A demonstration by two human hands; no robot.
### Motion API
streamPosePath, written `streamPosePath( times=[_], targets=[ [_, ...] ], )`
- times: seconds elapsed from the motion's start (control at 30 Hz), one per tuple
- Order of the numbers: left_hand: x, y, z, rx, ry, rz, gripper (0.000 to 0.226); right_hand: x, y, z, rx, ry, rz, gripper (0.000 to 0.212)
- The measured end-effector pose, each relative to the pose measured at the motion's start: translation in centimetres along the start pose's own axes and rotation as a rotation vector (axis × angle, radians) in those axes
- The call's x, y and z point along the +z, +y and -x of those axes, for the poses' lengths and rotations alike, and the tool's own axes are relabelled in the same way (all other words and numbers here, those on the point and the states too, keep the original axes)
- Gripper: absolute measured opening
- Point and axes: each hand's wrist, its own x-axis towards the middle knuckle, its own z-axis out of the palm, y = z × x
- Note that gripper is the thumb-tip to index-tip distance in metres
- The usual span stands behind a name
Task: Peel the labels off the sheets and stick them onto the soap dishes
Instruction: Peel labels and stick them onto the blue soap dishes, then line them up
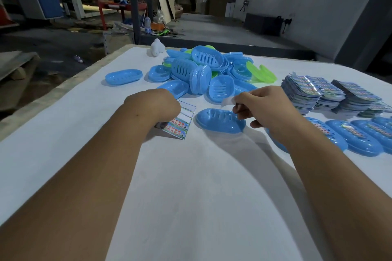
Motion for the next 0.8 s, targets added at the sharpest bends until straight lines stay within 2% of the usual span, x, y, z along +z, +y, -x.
streamPosePath(
  times=[0.13, 0.27, 0.3, 0.37, 0.43, 0.5, 0.63, 0.8],
  targets=[
    [-0.3, -0.5, 0.6, -0.053, 0.03, -0.142, 0.01, 0.5, 0.0, 0.2, 0.0, -0.012, 0.005, 0.022],
    [-0.1, -0.7, 0.5, -0.054, 0.212, -0.184, 0.017, 0.7, -0.1, 0.3, -0.024, -0.013, 0.011, 0.022],
    [-0.1, -0.4, 0.5, -0.038, 0.292, -0.117, 0.021, 0.8, -0.1, 0.2, -0.035, -0.003, 0.017, 0.022],
    [0.0, 0.9, 0.7, 0.072, 0.385, 0.191, 0.022, 0.9, 0.0, 0.1, -0.067, 0.03, 0.04, 0.021],
    [0.4, 2.4, 1.2, 0.246, 0.332, 0.536, 0.03, 1.2, 0.1, 0.1, -0.113, 0.057, 0.075, 0.022],
    [0.8, 3.6, 1.9, 0.35, 0.243, 0.723, 0.031, 1.4, 0.2, 0.0, -0.155, 0.064, 0.093, 0.022],
    [1.6, 4.5, 2.4, 0.398, 0.135, 0.863, 0.023, 1.5, 0.2, 0.0, -0.21, 0.052, 0.106, 0.022],
    [2.0, 4.5, 2.4, 0.38, 0.099, 0.926, 0.017, 1.5, 0.1, 0.1, -0.227, 0.045, 0.074, 0.02]
  ],
)
